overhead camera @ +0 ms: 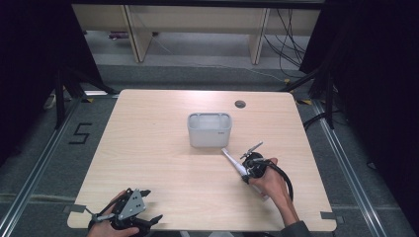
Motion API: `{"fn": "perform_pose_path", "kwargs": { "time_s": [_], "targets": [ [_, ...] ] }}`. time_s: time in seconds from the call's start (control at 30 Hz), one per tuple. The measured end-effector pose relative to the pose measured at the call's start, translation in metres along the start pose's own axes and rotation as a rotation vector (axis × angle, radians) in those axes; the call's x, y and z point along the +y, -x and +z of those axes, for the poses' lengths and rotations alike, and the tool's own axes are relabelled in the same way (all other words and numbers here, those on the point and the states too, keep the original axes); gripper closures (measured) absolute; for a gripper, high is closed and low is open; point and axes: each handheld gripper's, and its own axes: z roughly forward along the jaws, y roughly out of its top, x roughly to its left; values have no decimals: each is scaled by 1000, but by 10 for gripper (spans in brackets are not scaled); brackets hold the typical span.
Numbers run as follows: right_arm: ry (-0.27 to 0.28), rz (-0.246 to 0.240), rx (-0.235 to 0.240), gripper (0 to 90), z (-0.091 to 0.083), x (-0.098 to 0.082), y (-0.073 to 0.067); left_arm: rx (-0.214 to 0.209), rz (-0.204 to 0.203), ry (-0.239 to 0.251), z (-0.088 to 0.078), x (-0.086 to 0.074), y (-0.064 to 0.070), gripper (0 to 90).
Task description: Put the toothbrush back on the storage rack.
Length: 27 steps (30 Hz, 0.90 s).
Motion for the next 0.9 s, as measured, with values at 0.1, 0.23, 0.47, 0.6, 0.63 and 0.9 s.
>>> {"fn": "perform_pose_path", "kwargs": {
  "time_s": [0.1, 0.23, 0.47, 0.6, 0.63, 0.9],
  "targets": [
    [-11, -73, -8, 652, 2, 5, 2, 11, 4, -4, 0, 0, -1, 148],
    [-48, -76, -10, 651, 1, 8, -1, -2, -5, 4, 1, 0, 0, 148],
    [-92, -107, 10, 649, 1, 12, 1, -7, -7, 2, 0, 0, -1, 148],
    [-112, -121, 12, 652, 1, 14, 1, 0, -3, 2, 0, 0, 0, 148],
    [-122, -111, 13, 653, 2, 14, 0, 11, 3, -4, 0, 0, 0, 148],
    [-184, -118, -13, 655, 4, 21, -2, -3, -4, 9, 0, 0, 0, 148]
  ]
}}
